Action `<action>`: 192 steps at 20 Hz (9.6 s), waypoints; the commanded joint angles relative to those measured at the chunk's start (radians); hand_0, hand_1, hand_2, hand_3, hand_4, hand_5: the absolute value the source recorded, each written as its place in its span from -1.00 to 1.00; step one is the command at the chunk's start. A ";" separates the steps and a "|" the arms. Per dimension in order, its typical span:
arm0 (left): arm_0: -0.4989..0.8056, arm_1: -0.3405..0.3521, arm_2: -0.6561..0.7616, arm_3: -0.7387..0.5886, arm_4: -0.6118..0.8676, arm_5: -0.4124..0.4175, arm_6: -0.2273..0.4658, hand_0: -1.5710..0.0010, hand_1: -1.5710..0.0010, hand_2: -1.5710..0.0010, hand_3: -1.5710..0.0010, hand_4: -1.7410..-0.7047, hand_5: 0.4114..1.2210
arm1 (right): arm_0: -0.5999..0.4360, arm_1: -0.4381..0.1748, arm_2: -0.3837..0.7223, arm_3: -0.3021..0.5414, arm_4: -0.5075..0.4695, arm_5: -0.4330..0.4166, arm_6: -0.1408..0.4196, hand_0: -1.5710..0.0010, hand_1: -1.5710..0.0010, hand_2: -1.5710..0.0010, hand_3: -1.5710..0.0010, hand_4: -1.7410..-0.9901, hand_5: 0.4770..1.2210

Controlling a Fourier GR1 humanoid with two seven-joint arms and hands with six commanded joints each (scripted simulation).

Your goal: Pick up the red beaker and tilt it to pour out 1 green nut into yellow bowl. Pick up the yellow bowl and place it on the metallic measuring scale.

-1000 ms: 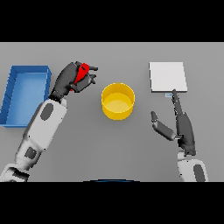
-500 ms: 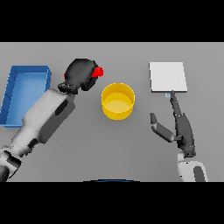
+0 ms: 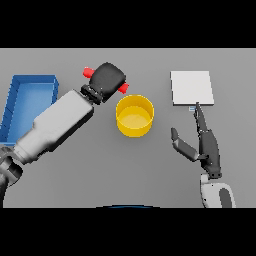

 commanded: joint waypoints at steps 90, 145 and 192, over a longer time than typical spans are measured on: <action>0.420 0.577 0.231 -0.258 1.075 0.401 0.372 0.92 0.93 0.93 0.94 0.84 -0.35 | -0.013 -0.035 0.050 0.027 0.110 -0.015 -0.012 1.00 1.00 1.00 1.00 0.43 -0.51; 0.424 0.580 0.233 -0.267 1.086 0.400 0.333 1.00 1.00 1.00 1.00 0.82 -0.22 | -0.796 -0.287 0.553 0.585 0.545 0.626 -0.092 -0.72 -0.70 -0.63 -0.39 -0.80 0.86; 0.430 0.625 0.231 -0.342 1.078 0.414 0.422 1.00 1.00 1.00 1.00 0.82 -0.21 | -0.997 -0.490 0.336 1.039 0.500 0.392 -0.092 -1.00 -0.93 -0.99 -0.89 -0.96 1.00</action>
